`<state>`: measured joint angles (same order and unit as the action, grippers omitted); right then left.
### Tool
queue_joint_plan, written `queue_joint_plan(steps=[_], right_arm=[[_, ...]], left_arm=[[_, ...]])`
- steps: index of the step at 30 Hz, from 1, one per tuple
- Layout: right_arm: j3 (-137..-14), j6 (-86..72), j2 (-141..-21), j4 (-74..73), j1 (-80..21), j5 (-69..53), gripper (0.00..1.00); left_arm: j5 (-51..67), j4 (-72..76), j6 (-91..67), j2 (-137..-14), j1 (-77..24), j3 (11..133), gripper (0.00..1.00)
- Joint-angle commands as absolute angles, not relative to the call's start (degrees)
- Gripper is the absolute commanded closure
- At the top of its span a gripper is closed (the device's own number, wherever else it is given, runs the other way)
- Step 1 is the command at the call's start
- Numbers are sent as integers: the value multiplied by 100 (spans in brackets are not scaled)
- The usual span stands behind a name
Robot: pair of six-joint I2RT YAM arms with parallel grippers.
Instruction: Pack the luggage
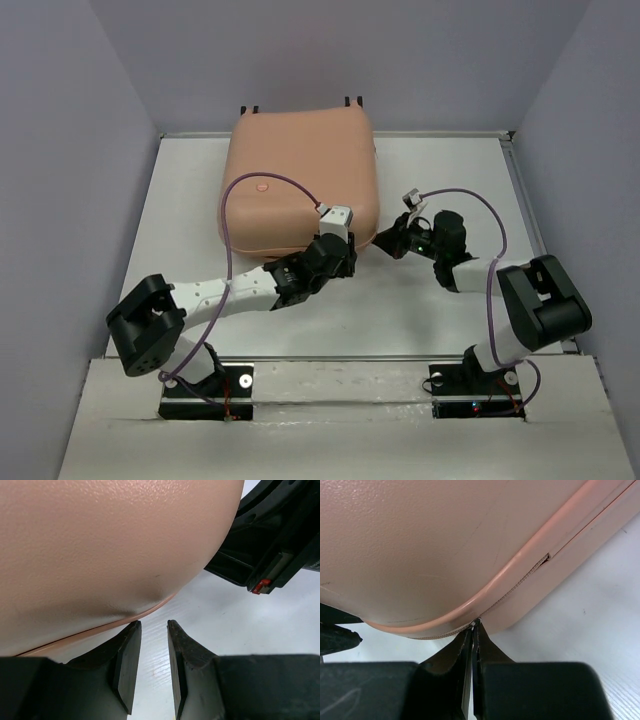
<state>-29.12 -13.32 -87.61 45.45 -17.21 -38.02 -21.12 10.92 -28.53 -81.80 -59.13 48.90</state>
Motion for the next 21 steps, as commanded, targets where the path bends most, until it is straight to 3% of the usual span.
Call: queue_joint_plan(steps=[1, 9, 15, 21], right_arm=[[-2866, -1599, -8641, 5546, -1731, -3542, 93], [-2180, -1626, -7621, 4606, -2039, -2823, 93], [-2056, -1433, -6839, 3238, -2794, -2269, 93], [-2153, -1581, -6759, 3005, -3541, -1925, 93]], left_arm=[[-2592, 1397, -2655, -8244, -5827, 5229, 61], [-2839, 1371, -2347, -8306, -5309, 5563, 61], [-2997, 1283, -2180, -8191, -5247, 5836, 61], [-2953, 1274, -2206, -8226, -5247, 5880, 61]])
